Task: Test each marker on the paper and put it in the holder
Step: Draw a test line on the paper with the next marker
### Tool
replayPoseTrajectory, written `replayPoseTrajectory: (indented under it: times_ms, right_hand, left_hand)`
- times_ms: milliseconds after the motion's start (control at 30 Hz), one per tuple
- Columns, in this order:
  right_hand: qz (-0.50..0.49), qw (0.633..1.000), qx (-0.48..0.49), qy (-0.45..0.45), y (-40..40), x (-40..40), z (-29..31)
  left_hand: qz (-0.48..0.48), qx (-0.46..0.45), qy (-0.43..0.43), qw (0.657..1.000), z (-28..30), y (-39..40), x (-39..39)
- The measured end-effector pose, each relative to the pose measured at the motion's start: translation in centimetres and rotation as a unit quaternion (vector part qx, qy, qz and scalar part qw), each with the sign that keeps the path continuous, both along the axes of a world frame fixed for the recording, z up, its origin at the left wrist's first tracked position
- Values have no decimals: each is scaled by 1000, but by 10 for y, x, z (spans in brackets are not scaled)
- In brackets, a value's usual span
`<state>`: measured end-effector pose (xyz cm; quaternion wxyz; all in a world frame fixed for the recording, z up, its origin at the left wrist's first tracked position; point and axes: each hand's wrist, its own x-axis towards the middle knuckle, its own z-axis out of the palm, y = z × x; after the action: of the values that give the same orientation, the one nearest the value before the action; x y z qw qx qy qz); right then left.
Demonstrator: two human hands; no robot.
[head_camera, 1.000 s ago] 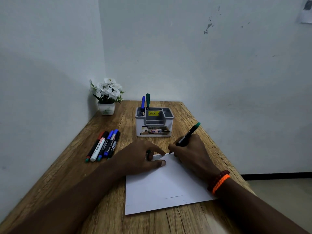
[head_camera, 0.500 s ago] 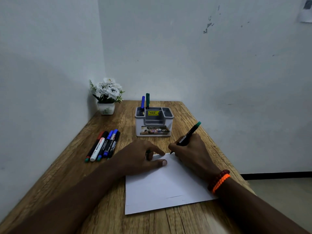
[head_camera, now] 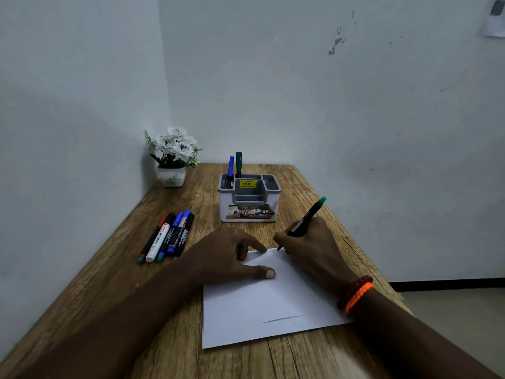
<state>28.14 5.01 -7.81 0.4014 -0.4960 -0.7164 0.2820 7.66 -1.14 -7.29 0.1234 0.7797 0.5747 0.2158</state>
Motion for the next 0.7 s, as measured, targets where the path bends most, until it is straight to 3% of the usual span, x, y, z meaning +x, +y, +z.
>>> replayPoseTrajectory:
  times_ms: [700]
  right_hand:
    - [-8,1000,-12,6,1,2,1]
  left_hand:
    - [3,-11,-1,1000,2,0,1]
